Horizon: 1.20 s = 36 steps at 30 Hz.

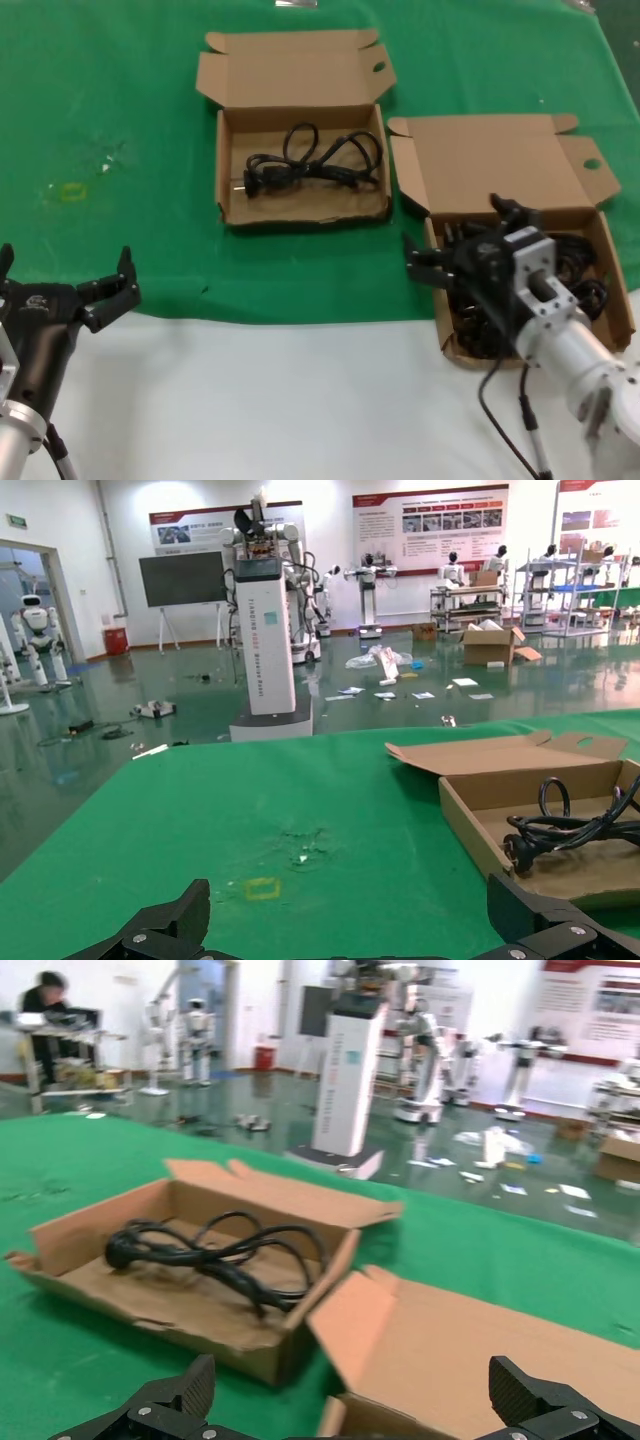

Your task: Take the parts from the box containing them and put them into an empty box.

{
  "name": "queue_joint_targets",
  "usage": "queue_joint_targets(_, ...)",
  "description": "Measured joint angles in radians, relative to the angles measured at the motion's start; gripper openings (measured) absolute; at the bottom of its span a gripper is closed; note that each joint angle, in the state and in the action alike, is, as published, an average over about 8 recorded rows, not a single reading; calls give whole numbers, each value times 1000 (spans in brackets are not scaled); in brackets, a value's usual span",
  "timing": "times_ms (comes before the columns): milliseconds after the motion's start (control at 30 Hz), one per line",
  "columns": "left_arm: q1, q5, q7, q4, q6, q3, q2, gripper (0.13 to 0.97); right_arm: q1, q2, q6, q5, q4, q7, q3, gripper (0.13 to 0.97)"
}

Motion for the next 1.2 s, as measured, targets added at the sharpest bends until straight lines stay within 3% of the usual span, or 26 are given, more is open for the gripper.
queue_joint_targets(500, 0, 0, 0, 0, 0, 0, 0, 966, -235, 52, 108, -13, 268, 151, 127, 966)
queue_joint_targets(1200, 0, 0, 0, 0, 0, 0, 0, 966, -244, 54, 113, -14, 279, 157, 132, 966)
